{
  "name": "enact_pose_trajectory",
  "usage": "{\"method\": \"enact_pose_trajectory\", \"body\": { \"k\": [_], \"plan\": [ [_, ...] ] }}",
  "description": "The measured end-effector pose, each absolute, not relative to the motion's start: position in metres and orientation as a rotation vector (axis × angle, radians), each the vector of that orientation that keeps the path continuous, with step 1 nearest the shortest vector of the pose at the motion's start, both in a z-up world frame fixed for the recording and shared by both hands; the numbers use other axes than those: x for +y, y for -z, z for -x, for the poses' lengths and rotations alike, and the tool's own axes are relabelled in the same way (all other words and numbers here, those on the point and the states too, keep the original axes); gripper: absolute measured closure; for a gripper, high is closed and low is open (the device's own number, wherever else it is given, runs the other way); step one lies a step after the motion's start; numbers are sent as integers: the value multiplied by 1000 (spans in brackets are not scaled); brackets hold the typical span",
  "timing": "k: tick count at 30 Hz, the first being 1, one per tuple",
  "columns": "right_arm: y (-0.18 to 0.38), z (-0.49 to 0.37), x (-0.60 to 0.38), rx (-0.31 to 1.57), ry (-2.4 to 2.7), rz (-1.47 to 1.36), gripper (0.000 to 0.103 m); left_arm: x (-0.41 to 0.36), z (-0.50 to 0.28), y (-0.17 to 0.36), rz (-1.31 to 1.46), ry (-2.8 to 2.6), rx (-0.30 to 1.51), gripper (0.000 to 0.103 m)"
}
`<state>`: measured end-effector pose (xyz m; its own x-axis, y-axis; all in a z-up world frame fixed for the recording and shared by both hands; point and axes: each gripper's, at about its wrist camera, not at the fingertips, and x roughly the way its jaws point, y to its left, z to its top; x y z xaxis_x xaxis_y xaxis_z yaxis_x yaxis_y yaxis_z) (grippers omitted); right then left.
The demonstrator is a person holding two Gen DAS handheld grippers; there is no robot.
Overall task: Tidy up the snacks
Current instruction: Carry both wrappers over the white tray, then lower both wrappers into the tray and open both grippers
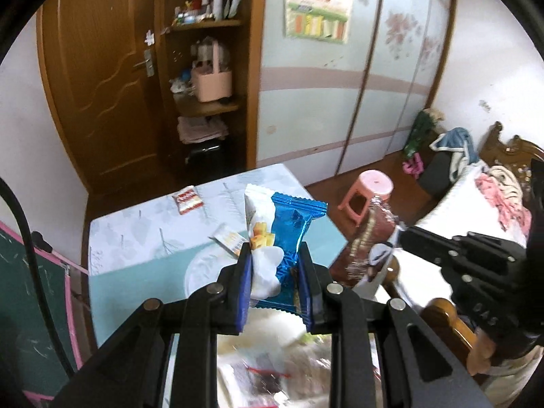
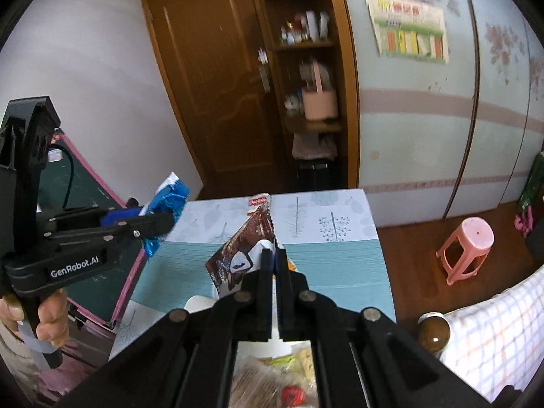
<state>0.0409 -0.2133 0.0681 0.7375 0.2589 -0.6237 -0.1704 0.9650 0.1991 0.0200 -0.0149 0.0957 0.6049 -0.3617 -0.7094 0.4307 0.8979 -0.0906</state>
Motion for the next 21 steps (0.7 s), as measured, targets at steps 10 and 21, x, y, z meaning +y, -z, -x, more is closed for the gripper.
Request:
{"method": "enact_pose_trajectory", "body": {
  "k": [10,21],
  "plan": [
    [-20,40,-176,640,-171,-7,102,-19,60,-9,-148,431,827,81],
    [40,47,-172,809,-123,-7,58,-12,66,63,-134,313,964,10]
  ]
}}
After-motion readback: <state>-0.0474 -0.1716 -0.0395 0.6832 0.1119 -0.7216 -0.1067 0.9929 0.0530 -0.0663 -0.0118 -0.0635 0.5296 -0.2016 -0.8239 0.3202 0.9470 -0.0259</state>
